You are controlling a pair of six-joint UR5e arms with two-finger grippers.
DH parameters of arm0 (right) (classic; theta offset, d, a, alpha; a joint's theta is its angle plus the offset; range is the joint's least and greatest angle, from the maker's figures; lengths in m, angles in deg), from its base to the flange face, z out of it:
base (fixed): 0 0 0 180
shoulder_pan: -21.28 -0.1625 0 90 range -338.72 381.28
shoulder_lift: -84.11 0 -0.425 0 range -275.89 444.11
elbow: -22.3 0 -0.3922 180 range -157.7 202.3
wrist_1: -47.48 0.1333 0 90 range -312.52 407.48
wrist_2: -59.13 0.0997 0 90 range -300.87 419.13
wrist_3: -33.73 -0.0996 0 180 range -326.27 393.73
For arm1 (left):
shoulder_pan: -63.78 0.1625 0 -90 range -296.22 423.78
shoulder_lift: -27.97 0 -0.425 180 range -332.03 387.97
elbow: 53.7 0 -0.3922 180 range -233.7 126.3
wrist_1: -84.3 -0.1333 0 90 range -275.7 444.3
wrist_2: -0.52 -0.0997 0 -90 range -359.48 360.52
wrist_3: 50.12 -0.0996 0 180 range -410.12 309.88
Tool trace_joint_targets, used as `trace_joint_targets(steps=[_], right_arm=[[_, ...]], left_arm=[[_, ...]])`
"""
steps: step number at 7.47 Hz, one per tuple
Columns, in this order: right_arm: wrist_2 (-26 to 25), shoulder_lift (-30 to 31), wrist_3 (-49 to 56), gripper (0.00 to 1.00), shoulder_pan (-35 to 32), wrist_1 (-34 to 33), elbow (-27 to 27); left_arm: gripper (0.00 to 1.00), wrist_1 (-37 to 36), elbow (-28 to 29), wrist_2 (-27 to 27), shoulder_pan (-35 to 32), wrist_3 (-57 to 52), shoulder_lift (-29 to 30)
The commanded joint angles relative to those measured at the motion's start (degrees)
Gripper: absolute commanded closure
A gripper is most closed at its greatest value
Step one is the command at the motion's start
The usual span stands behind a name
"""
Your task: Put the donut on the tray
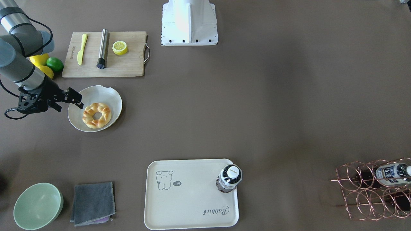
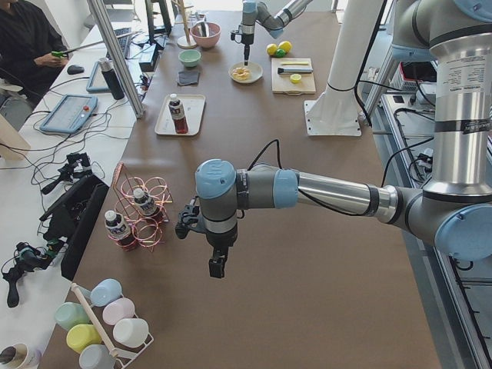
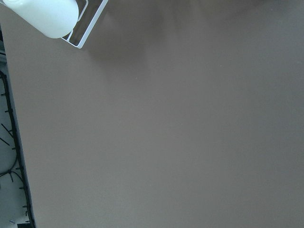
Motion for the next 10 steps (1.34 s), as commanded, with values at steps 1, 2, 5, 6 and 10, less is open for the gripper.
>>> trace_joint_targets(steps=[1, 2, 5, 6, 10], right_arm=[[-0.13, 0.07, -0.46, 0.19, 0.43, 0.28, 0.01], [-0.13, 0.25, -0.03, 0.28, 0.43, 0.28, 0.1], [-0.13, 1.57, 1.3, 0.62, 0.34, 0.37, 0.1], [-0.22, 1.39, 0.95, 1.0, 0.34, 0.37, -0.16], [0.04, 0.69, -0.71, 1.0, -0.53, 0.28, -2.44]], left_arm=[[0.02, -0.09, 0.26, 0.0, 0.02, 0.0, 0.34], [0.02, -0.09, 0.26, 0.0, 0.02, 0.0, 0.34], [0.02, -0.09, 0.26, 0.0, 0.2, 0.0, 0.43], [0.02, -0.17, 0.35, 0.0, 0.2, 0.0, 0.51], [0.02, -0.17, 0.25, 0.0, 0.28, 0.0, 0.51]])
